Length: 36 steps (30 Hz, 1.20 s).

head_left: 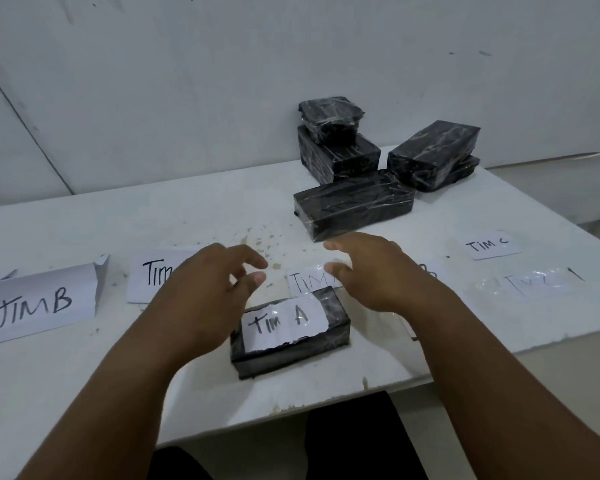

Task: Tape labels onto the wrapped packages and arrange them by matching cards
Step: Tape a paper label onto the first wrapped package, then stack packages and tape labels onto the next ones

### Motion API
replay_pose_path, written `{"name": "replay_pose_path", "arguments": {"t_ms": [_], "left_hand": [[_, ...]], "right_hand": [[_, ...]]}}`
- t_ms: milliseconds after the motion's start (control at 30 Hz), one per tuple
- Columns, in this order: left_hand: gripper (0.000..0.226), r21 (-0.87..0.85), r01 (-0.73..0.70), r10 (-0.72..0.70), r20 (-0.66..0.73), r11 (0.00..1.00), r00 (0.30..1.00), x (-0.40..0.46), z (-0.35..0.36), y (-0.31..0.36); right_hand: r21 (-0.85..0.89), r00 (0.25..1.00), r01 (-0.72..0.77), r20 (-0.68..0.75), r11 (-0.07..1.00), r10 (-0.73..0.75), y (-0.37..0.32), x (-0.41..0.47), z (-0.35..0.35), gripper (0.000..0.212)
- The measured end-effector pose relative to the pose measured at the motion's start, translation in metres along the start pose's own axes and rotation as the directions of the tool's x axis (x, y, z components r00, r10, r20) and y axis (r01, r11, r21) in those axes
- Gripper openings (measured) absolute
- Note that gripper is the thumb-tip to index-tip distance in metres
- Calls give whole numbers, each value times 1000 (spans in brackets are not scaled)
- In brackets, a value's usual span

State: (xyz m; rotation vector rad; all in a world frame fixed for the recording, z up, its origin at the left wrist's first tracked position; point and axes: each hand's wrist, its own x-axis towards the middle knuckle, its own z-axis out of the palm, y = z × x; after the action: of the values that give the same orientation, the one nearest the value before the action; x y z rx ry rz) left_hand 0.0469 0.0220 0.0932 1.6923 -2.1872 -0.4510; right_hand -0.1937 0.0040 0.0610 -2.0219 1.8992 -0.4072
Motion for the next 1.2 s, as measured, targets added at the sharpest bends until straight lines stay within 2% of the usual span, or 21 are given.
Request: {"name": "replay_pose_path", "arguments": {"t_ms": [133, 233, 367, 533, 633, 800, 900, 1000, 1100, 1200], "left_hand": [[12, 16, -1, -1, 123, 1000, 992, 26, 15, 13], [16, -24, 14, -9, 207, 1000, 978, 37, 26, 22], [15, -7, 20, -18, 197, 1000, 980, 52, 37, 25], [41, 31, 22, -27, 184, 999, 982, 69, 41, 20], [41, 16, 8, -11, 193, 1000, 981, 75, 44, 17], [48, 28, -15, 7, 255, 1000, 967, 76, 50, 18], [37, -4, -36, 35, 243, 999, 969, 77, 51, 20], [8, -49, -91, 99, 190, 995, 977, 80, 48, 19], [9, -87, -106, 118, 142, 991, 983, 82, 40, 19], [10, -151, -128, 140, 68, 980, 988, 83, 30, 23]], "right_hand": [[-171, 993, 5, 117, 985, 16, 0, 21, 6, 56], [-225, 994, 11, 107, 974, 13, -1, 30, 10, 53], [-230, 997, 13, 72, 973, 4, -4, 38, 10, 43], [-174, 999, 7, 47, 985, 1, -3, 45, 8, 20], [-148, 999, 18, 48, 989, -11, -1, 46, 7, 10], [-39, 999, 31, 35, 999, -29, 4, 43, 8, 11], [66, 998, 64, 2, 996, -64, 6, 39, 7, 13], [127, 992, 123, -50, 984, -118, 6, 34, 4, 12], [186, 989, 137, -83, 973, -124, 5, 31, 0, 14], [353, 987, 131, -131, 926, -89, 6, 29, -11, 18]]}}
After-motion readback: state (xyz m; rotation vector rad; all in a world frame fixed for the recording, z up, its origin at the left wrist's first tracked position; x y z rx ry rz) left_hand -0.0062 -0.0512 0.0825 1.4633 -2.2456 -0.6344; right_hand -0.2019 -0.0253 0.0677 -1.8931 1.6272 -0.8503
